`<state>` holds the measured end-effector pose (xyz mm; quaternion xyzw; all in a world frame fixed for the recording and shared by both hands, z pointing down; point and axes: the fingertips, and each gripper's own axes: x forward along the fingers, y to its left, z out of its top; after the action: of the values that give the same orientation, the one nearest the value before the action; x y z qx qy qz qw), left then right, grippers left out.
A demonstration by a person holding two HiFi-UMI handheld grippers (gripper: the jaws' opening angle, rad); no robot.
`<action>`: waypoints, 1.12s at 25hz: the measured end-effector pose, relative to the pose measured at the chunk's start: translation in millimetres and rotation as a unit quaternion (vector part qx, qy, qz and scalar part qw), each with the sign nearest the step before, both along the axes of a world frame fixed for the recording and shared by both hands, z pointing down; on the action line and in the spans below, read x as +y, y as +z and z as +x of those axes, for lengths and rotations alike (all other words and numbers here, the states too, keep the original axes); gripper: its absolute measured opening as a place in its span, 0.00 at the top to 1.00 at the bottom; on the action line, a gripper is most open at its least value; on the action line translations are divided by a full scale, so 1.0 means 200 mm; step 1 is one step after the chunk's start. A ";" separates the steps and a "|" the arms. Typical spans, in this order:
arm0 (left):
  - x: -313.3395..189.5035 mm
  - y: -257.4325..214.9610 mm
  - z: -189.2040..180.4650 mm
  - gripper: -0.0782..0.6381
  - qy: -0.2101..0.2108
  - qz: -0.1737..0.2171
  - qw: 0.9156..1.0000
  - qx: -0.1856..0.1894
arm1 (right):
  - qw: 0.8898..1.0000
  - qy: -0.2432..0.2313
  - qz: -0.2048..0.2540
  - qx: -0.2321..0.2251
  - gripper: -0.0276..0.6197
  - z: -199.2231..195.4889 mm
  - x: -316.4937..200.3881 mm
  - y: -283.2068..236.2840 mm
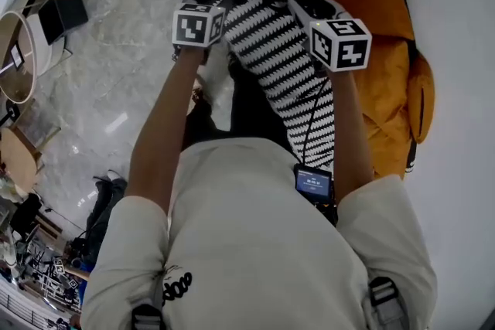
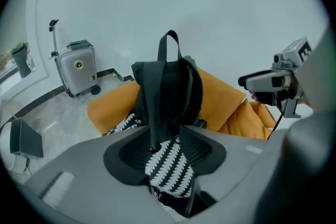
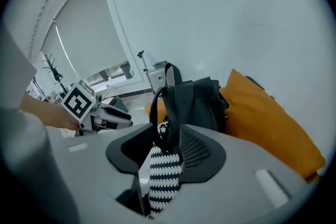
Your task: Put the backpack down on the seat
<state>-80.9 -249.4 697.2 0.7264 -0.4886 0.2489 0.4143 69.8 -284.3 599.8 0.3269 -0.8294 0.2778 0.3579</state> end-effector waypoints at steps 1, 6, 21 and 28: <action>0.02 -0.04 -0.02 0.66 0.003 0.010 1.000 -0.001 | 1.000 0.006 0.009 0.000 0.74 0.00 0.03 -0.04; 0.14 -0.30 -0.12 0.88 0.018 0.064 0.998 -0.012 | 0.998 0.031 0.062 0.003 0.91 -0.01 0.18 -0.27; 0.63 -0.99 -0.42 0.88 0.054 0.215 0.974 -0.040 | 0.973 0.084 0.215 0.002 0.95 -0.12 0.78 -0.99; 0.88 -1.36 -0.46 0.88 0.070 0.280 0.957 -0.040 | 0.960 0.105 0.260 -0.014 0.95 -0.16 1.08 -1.31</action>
<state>-172.8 -73.4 425.4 0.8349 -0.5033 0.1592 0.1557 38.1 -67.7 338.3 0.4898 -0.8391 0.0926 0.2179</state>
